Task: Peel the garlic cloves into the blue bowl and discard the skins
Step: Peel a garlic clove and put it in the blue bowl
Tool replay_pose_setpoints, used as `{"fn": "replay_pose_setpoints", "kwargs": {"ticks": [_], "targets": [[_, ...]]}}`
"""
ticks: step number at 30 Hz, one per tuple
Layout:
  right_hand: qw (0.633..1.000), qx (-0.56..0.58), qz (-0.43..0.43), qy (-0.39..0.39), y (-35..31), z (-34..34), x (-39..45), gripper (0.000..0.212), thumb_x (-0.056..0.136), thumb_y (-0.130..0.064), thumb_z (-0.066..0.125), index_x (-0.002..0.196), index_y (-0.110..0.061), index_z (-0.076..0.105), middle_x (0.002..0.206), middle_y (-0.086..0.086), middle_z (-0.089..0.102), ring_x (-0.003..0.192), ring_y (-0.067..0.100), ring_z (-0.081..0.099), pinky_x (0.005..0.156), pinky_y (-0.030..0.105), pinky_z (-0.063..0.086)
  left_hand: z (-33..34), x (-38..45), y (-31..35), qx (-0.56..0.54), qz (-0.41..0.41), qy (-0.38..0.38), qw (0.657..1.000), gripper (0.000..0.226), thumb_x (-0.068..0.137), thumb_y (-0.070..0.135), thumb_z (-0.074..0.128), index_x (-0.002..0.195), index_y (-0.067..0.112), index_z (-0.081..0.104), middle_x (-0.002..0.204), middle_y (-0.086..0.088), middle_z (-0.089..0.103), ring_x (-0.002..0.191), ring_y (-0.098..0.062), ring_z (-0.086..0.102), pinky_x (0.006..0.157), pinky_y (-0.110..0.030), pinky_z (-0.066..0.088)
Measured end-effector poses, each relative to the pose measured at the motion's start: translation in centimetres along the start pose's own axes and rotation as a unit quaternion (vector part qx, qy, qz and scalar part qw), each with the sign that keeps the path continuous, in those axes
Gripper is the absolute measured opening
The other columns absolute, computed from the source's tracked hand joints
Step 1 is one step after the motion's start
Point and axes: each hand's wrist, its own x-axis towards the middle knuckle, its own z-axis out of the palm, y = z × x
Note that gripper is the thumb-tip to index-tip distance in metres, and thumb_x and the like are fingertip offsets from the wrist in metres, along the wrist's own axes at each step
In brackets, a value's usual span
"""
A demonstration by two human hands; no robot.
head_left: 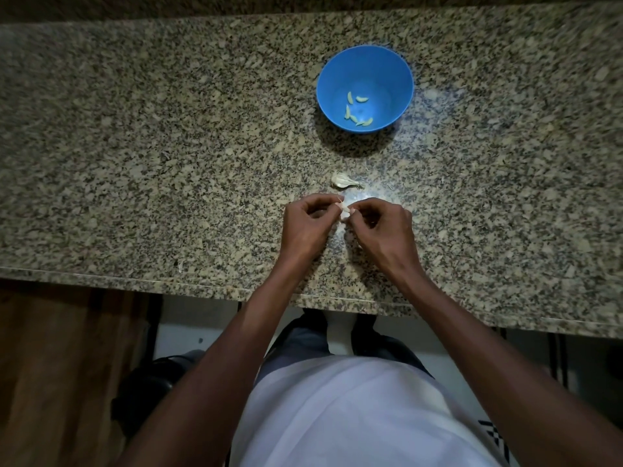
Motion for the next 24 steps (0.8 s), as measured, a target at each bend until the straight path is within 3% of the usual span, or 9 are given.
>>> {"fn": "replay_pose_setpoints", "kwargs": {"ticks": [4,8,12,15,18,20,22,24], "targets": [[1.0,-0.027,-0.006,-0.007,0.1,-0.5,0.0,0.019,0.1,-0.021,0.066,0.108,-0.009,0.078,0.09,-0.002,0.078,0.079,0.007,0.074,0.073,0.022,0.062,-0.5,0.6,0.1,0.01,0.015,0.031,0.999,0.015,0.093,0.008,0.073,0.106,0.014,0.079,0.101,0.003,0.078,0.093,-0.02,0.073,0.076,-0.03,0.062],[0.999,-0.032,0.003,-0.019,0.6,-1.3,-0.2,0.019,0.1,-0.021,0.066,0.109,-0.009,0.077,0.09,-0.002,0.077,0.078,0.005,0.072,0.071,0.018,0.06,-1.3,1.2,-0.3,0.075,0.019,0.026,0.997,0.013,0.09,0.006,0.077,0.101,0.012,0.079,0.097,0.004,0.078,0.08,0.0,0.072,0.07,-0.018,0.059],[0.999,-0.041,0.005,-0.021,0.6,-1.8,-0.2,0.018,0.099,-0.022,0.068,0.108,-0.01,0.078,0.09,-0.002,0.077,0.078,0.004,0.072,0.07,0.018,0.06,-1.1,0.7,-1.3,0.111,0.01,-0.028,0.993,0.019,0.086,0.002,0.078,0.102,0.012,0.079,0.097,-0.001,0.078,0.09,-0.013,0.075,0.084,-0.037,0.064],[0.998,-0.051,-0.003,-0.036,0.4,-1.9,-0.1,0.02,0.1,-0.024,0.067,0.108,-0.01,0.078,0.088,-0.002,0.077,0.076,0.006,0.071,0.071,0.028,0.063,-0.7,0.1,-1.0,0.078,0.031,-0.065,0.994,0.026,0.087,0.014,0.082,0.112,0.012,0.075,0.105,-0.003,0.076,0.099,-0.017,0.073,0.088,-0.034,0.062],[0.996,-0.062,-0.029,-0.058,0.2,-2.0,0.2,0.02,0.1,-0.026,0.066,0.106,-0.01,0.078,0.085,-0.003,0.076,0.074,0.01,0.072,0.07,0.038,0.063,-0.6,-0.2,-0.6,0.047,0.029,-0.07,0.996,0.02,0.091,0.021,0.079,0.107,0.008,0.075,0.103,-0.006,0.077,0.097,-0.019,0.074,0.085,-0.031,0.062],[0.995,-0.064,-0.03,-0.069,0.3,-2.0,0.4,0.019,0.101,-0.026,0.066,0.106,-0.011,0.077,0.087,-0.003,0.077,0.076,0.008,0.072,0.072,0.037,0.064,-0.5,-0.1,-0.7,0.03,0.012,-0.063,0.997,0.019,0.092,0.02,0.077,0.105,0.006,0.075,0.099,-0.01,0.077,0.093,-0.023,0.075,0.086,-0.035,0.063],[0.997,-0.025,0.003,-0.075,0.3,-2.0,0.7,0.018,0.101,-0.027,0.067,0.108,-0.013,0.076,0.091,-0.002,0.078,0.082,0.009,0.074,0.075,0.034,0.064,-0.5,0.0,-0.8,0.007,-0.012,-0.053,0.998,0.017,0.092,0.017,0.077,0.103,0.005,0.074,0.096,-0.013,0.077,0.087,-0.023,0.074,0.087,-0.041,0.063],[0.987,0.105,0.083,-0.091,0.2,-2.0,0.7,0.016,0.1,-0.021,0.07,0.111,-0.011,0.075,0.096,0.005,0.078,0.091,0.017,0.076,0.08,0.033,0.064,-0.3,-0.1,-0.7,-0.025,-0.031,-0.03,0.999,0.014,0.091,0.014,0.077,0.101,0.005,0.074,0.095,-0.014,0.077,0.085,-0.022,0.073,0.086,-0.04,0.063]]}}
